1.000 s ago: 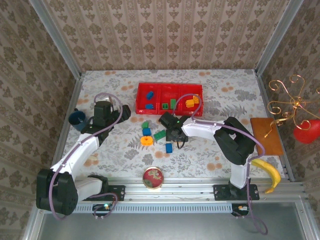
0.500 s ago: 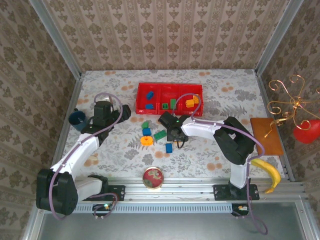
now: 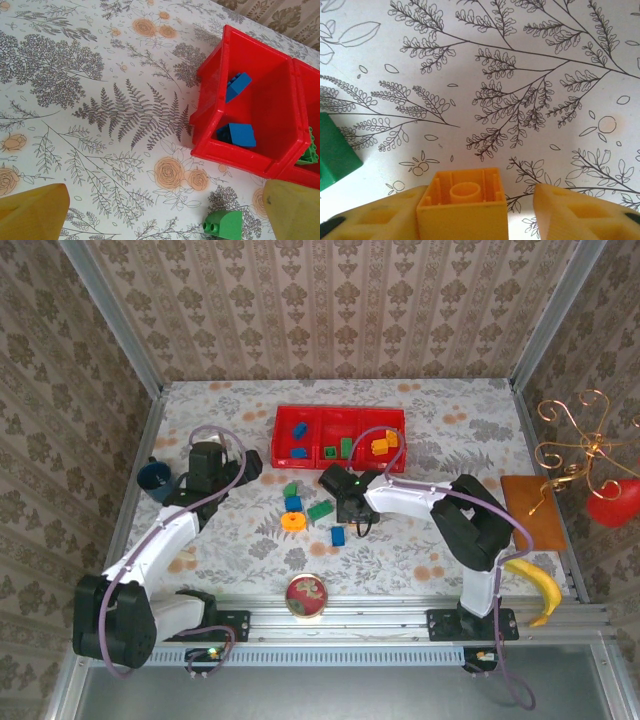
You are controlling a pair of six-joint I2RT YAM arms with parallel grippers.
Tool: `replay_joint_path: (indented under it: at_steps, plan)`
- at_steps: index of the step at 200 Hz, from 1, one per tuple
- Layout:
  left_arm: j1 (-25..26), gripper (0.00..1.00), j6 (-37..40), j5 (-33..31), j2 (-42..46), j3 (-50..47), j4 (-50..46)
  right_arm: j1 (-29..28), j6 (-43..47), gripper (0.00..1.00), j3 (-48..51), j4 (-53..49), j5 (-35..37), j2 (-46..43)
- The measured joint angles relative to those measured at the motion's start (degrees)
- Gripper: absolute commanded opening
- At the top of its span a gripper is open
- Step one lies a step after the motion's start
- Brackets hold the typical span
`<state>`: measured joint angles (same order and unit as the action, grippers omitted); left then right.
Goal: Sort the legos into containers by color
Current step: Pick up the lego from the center of the table, then place the lego in the container.
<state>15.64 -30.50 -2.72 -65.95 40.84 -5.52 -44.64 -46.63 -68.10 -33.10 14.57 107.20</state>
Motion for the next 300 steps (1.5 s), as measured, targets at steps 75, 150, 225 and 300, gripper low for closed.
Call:
replay_joint_path:
  at_steps: [75, 150, 225, 300]
  plan:
    - [0.0, 1.0, 0.0, -0.02, 0.0, 0.0, -0.02, 0.37, 0.63, 0.22, 0.0, 0.57, -0.5, -0.57]
    - [-0.11, 1.0, 0.02, -0.02, 0.02, 0.0, -0.07, 9.35, 8.37, 0.22, -3.37, -0.52, 2.47, -7.85]
    - [-0.37, 1.0, 0.04, 0.83, 0.02, 0.0, -0.11, 18.69, 18.58, 0.24, -16.81, 1.38, 5.55, -1.49]
    - [-0.31, 1.0, 0.74, 3.19, -0.46, 0.04, -0.57, 21.0, 21.22, 0.41, -20.37, 1.95, 5.86, 6.29]
